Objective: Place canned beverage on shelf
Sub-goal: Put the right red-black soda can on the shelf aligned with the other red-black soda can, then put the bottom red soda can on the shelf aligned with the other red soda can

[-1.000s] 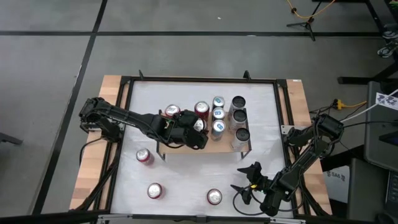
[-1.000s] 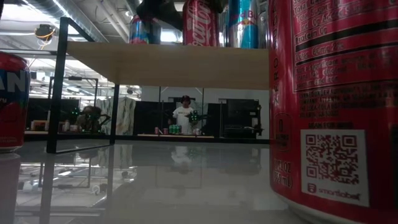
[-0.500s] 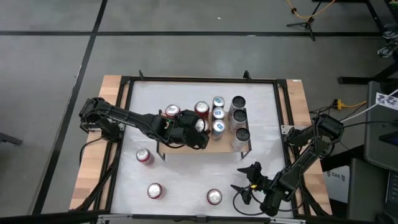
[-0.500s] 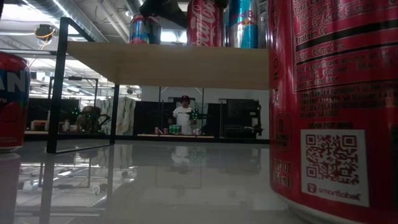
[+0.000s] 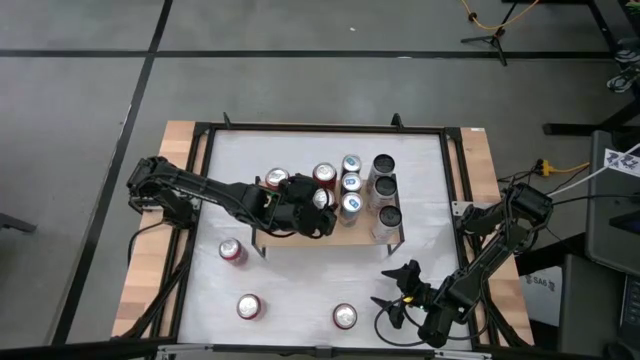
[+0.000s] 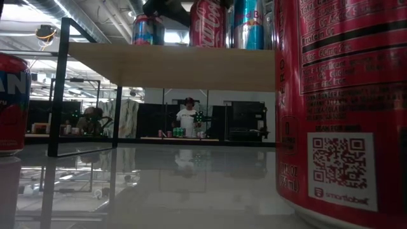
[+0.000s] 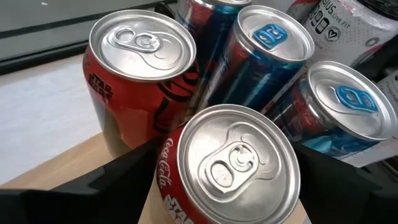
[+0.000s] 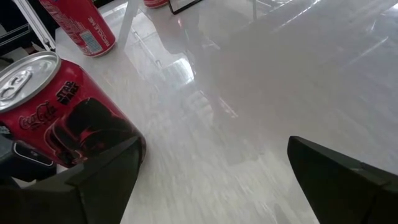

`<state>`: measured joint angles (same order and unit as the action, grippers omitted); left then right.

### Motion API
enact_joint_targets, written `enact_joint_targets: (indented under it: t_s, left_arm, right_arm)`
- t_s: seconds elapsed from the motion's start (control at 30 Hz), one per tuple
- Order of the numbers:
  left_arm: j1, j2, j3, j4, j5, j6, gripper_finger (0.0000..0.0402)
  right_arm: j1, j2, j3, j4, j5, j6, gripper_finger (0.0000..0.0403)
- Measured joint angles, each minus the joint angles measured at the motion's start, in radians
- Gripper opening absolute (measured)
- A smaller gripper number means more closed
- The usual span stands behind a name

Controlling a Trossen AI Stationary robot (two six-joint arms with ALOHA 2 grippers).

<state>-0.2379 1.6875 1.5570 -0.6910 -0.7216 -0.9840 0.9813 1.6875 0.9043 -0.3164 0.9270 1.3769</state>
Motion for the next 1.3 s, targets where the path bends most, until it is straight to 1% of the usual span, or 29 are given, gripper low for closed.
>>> enact_joint_targets:
  t_s: [0.23,0.43,0.63,0.9,1.0,1.1,1.3]
  left_arm:
    - [-0.001,0.000,0.000,0.027,0.003,0.006,0.0343]
    - [-0.007,-0.015,0.000,0.116,0.008,0.095,0.0343]
    - [-0.013,-0.035,0.002,0.187,0.006,0.148,0.0343]
    - [-0.022,-0.075,0.002,0.197,-0.001,0.159,0.0343]
    - [-0.042,-0.086,0.002,0.209,0.014,0.159,0.0343]
    - [-0.078,-0.087,0.002,0.231,0.038,0.201,0.0343]
    - [-0.185,-0.092,0.002,0.243,0.106,0.211,0.0343]
  right_arm:
    - [0.000,0.000,0.000,0.000,0.000,0.000,0.0392]
    - [0.000,0.000,0.000,0.000,0.000,0.000,0.0392]
    - [0.000,0.000,0.000,0.000,0.000,0.000,0.0392]
    - [0.000,0.000,0.000,0.001,0.000,0.000,0.0392]
    - [0.000,0.000,0.000,0.000,0.000,0.000,0.0392]
    - [0.000,0.000,0.000,0.003,-0.001,0.000,0.0392]
    - [0.000,0.000,0.000,0.003,-0.003,0.000,0.0392]
